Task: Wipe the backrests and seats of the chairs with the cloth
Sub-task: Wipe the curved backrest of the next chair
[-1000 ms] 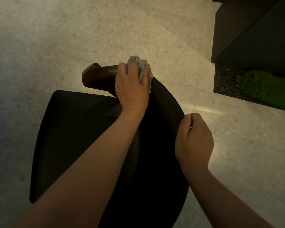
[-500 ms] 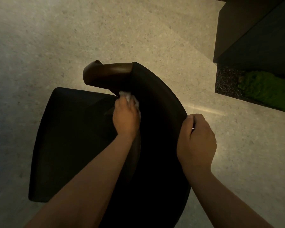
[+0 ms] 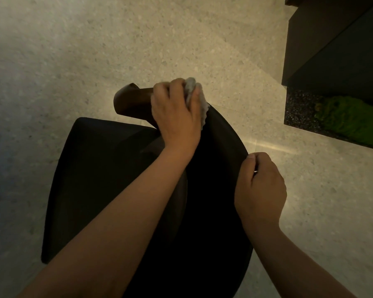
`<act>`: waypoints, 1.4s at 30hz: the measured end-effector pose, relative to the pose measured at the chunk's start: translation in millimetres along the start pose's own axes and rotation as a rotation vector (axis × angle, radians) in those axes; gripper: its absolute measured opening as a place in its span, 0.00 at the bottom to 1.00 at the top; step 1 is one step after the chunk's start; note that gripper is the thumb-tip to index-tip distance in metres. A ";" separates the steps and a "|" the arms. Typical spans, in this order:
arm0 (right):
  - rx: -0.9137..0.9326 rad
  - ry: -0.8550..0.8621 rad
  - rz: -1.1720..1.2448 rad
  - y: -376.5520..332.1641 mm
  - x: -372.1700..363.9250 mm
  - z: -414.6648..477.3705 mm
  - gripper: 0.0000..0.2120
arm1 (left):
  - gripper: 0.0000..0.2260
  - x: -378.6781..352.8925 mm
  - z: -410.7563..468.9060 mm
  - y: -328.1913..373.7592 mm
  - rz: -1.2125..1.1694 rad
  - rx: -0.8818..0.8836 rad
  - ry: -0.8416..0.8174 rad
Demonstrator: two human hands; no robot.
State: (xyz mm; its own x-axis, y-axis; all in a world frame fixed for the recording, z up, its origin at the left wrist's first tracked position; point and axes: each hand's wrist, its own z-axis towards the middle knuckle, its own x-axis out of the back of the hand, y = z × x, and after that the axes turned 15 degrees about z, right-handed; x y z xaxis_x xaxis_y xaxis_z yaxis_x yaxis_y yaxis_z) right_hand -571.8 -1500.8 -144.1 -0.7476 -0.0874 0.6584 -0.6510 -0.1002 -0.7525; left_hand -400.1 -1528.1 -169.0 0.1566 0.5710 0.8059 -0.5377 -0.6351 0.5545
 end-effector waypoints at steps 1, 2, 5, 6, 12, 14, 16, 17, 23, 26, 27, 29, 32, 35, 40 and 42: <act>0.001 0.000 0.003 0.0 -0.2 -0.2 0.13 | 0.16 -4.5 3.2 2.2 0.076 -0.011 0.019; 0.003 0.001 0.006 -0.5 -0.3 -0.8 0.13 | 0.15 -8.3 4.7 2.0 0.121 -0.008 0.025; 0.010 0.006 0.006 -0.6 -0.5 -0.2 0.13 | 0.15 -16.8 4.3 -3.6 0.111 -0.015 0.056; 0.010 0.005 0.003 -0.1 -0.3 -0.2 0.13 | 0.14 -17.9 3.4 -6.4 0.083 -0.009 0.056; 0.012 0.010 -0.001 -1.2 0.6 -1.1 0.12 | 0.16 -21.6 -13.5 -22.6 -0.162 0.092 -0.030; 0.014 0.008 -0.011 -1.8 0.5 -1.2 0.12 | 0.12 -26.1 -22.4 -33.8 -0.195 0.163 -0.080; 0.013 0.004 -0.010 -2.1 0.6 -0.4 0.13 | 0.10 -31.3 -32.3 -47.9 -0.212 0.257 -0.179; 0.013 0.003 -0.010 -2.1 0.7 -0.1 0.13 | 0.11 -34.2 -36.7 -56.3 -0.217 0.302 -0.249; 0.022 0.009 -0.020 0.0 0.4 0.0 0.13 | 0.12 -48.9 -50.9 -84.6 -0.223 0.448 -0.510; 0.015 0.001 -0.016 0.5 0.5 -0.2 0.13 | 0.17 -54.7 -52.9 -86.0 -0.122 0.524 -0.576; 0.015 0.000 -0.014 0.4 0.9 -0.2 0.13 | 0.17 -55.8 -52.1 -90.0 -0.159 0.614 -0.633; 0.014 0.002 -0.007 0.0 0.6 -0.2 0.14 | 0.16 -51.2 -49.1 -101.5 -0.266 0.697 -0.719; 0.012 0.000 -0.005 -0.2 0.7 -0.1 0.14 | 0.11 -37.1 -49.5 -103.3 -0.327 0.576 -0.638; 0.014 0.000 -0.003 -0.4 0.8 0.1 0.14 | 0.09 -32.5 -46.9 -83.0 -0.208 0.393 -0.257; 0.015 0.006 -0.003 -0.2 1.5 -0.1 0.14 | 0.11 -46.4 -60.6 -65.4 -0.214 0.240 -0.299; 0.019 0.007 -0.006 -0.6 1.0 0.1 0.14 | 0.08 -51.5 -70.7 -74.5 -0.179 0.228 -0.409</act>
State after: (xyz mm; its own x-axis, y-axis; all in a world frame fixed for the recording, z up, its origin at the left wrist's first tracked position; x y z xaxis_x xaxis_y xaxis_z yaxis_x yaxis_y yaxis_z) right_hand -572.1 -1500.9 -143.0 -0.7448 -0.0798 0.6625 -0.6526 -0.1196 -0.7482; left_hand -426.6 -1473.4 -266.5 0.5665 0.4599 0.6838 -0.2847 -0.6694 0.6862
